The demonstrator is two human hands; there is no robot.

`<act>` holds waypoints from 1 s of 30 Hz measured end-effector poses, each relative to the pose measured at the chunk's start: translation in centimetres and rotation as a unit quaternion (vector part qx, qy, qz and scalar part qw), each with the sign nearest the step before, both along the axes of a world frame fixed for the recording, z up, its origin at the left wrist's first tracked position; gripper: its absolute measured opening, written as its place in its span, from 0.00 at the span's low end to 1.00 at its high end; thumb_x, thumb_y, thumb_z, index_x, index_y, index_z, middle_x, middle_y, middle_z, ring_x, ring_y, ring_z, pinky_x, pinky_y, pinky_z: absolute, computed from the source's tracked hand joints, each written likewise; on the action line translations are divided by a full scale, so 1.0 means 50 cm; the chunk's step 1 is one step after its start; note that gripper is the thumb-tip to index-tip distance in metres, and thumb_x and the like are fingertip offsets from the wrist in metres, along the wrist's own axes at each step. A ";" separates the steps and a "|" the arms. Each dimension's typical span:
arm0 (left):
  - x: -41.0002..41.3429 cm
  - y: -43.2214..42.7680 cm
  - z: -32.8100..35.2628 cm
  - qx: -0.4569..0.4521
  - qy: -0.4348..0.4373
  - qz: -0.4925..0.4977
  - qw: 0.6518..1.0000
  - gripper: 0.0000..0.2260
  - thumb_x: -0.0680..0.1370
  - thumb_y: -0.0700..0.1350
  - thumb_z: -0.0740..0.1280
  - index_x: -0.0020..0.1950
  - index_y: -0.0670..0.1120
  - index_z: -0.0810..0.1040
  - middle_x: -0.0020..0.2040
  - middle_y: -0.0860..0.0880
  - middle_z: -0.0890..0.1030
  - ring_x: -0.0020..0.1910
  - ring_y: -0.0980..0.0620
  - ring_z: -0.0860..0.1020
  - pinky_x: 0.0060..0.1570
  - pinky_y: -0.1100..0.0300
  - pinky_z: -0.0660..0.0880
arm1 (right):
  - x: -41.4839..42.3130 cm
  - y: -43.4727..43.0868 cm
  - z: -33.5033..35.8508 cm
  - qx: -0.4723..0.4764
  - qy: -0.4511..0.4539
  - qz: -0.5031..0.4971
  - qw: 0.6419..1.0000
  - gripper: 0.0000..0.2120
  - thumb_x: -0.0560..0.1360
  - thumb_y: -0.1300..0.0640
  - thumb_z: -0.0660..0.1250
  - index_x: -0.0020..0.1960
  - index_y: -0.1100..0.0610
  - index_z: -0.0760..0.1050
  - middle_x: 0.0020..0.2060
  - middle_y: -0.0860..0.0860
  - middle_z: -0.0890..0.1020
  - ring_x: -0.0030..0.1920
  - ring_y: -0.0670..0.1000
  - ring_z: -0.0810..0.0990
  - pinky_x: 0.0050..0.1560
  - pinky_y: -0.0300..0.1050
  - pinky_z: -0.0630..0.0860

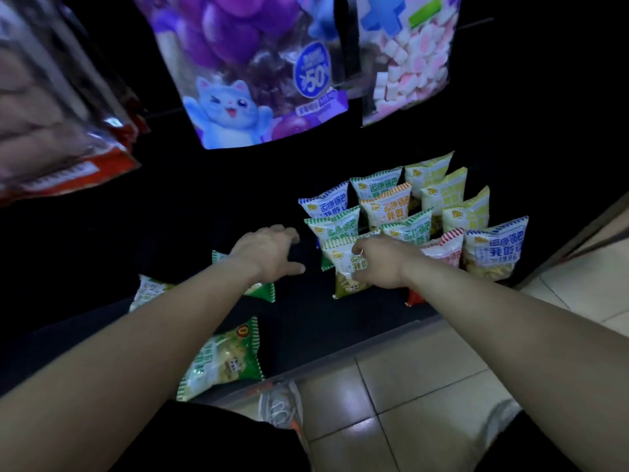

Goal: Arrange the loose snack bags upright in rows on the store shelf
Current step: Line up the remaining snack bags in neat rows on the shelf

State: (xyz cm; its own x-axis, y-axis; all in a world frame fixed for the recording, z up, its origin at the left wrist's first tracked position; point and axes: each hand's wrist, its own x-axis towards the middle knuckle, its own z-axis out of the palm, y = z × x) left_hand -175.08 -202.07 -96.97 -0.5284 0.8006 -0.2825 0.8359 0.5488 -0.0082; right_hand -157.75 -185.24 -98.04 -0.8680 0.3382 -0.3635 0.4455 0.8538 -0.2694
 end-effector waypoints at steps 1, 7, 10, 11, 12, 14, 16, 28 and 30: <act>-0.008 -0.044 0.009 -0.006 0.005 0.001 1.000 0.31 0.73 0.65 0.67 0.71 0.53 0.67 0.65 0.50 0.72 0.61 0.47 0.74 0.53 0.52 0.72 | -0.013 -0.018 -0.001 -0.010 0.007 0.003 1.000 0.31 0.75 0.40 0.66 0.74 0.49 0.65 0.69 0.52 0.71 0.63 0.56 0.74 0.54 0.51 0.75; -0.084 -0.275 -0.018 0.000 -0.038 0.094 0.995 0.31 0.74 0.66 0.64 0.72 0.52 0.66 0.68 0.48 0.71 0.64 0.46 0.72 0.59 0.51 0.72 | -0.122 -0.128 -0.053 -0.008 -0.009 0.078 0.997 0.32 0.75 0.40 0.66 0.74 0.50 0.63 0.68 0.52 0.70 0.62 0.55 0.73 0.52 0.51 0.74; -0.123 -0.329 -0.054 -0.013 -0.091 0.145 0.985 0.34 0.74 0.65 0.66 0.74 0.51 0.64 0.72 0.46 0.67 0.67 0.45 0.70 0.63 0.50 0.70 | -0.209 -0.182 -0.107 -0.014 -0.016 0.105 0.994 0.32 0.75 0.40 0.65 0.75 0.50 0.62 0.69 0.52 0.68 0.63 0.55 0.73 0.52 0.50 0.74; -0.138 -0.337 -0.064 -0.012 -0.099 0.153 0.983 0.34 0.74 0.65 0.66 0.75 0.51 0.64 0.73 0.46 0.66 0.68 0.45 0.69 0.63 0.50 0.70 | -0.241 -0.198 -0.128 -0.024 -0.019 0.103 0.994 0.32 0.75 0.40 0.65 0.75 0.50 0.63 0.69 0.52 0.68 0.64 0.56 0.73 0.54 0.50 0.74; -0.155 -0.342 -0.073 -0.005 -0.105 0.159 0.982 0.34 0.74 0.65 0.66 0.75 0.51 0.63 0.73 0.46 0.66 0.69 0.45 0.68 0.64 0.50 0.69 | -0.272 -0.213 -0.152 -0.032 -0.022 0.102 0.994 0.31 0.75 0.41 0.65 0.75 0.51 0.63 0.70 0.53 0.67 0.64 0.56 0.73 0.57 0.51 0.74; -0.189 -0.343 -0.090 0.016 -0.120 0.176 0.977 0.34 0.74 0.64 0.67 0.75 0.51 0.63 0.74 0.45 0.65 0.70 0.45 0.68 0.65 0.51 0.69 | -0.333 -0.233 -0.201 -0.032 -0.030 0.103 0.994 0.30 0.77 0.43 0.64 0.75 0.52 0.63 0.70 0.55 0.67 0.65 0.58 0.71 0.60 0.53 0.73; -0.219 -0.338 -0.104 0.040 -0.129 0.190 0.972 0.34 0.74 0.64 0.67 0.75 0.51 0.63 0.74 0.45 0.65 0.71 0.46 0.67 0.66 0.53 0.68 | -0.388 -0.240 -0.242 -0.025 -0.030 0.094 0.995 0.29 0.78 0.45 0.62 0.75 0.54 0.62 0.69 0.56 0.67 0.65 0.59 0.69 0.61 0.54 0.72; -0.249 -0.319 -0.139 0.096 -0.181 0.238 0.949 0.31 0.74 0.62 0.68 0.73 0.53 0.66 0.69 0.50 0.71 0.66 0.51 0.70 0.61 0.57 0.70 | -0.496 -0.209 -0.334 0.007 -0.068 0.094 0.993 0.49 0.57 0.30 0.75 0.71 0.52 0.65 0.65 0.53 0.67 0.65 0.55 0.64 0.61 0.54 0.68; -0.243 -0.314 -0.137 0.087 -0.189 0.235 0.949 0.31 0.74 0.61 0.68 0.73 0.52 0.66 0.70 0.49 0.70 0.67 0.50 0.69 0.64 0.53 0.69 | -0.481 -0.213 -0.342 -0.029 -0.060 0.083 0.994 0.44 0.56 0.31 0.76 0.65 0.51 0.67 0.59 0.51 0.66 0.61 0.54 0.66 0.56 0.51 0.71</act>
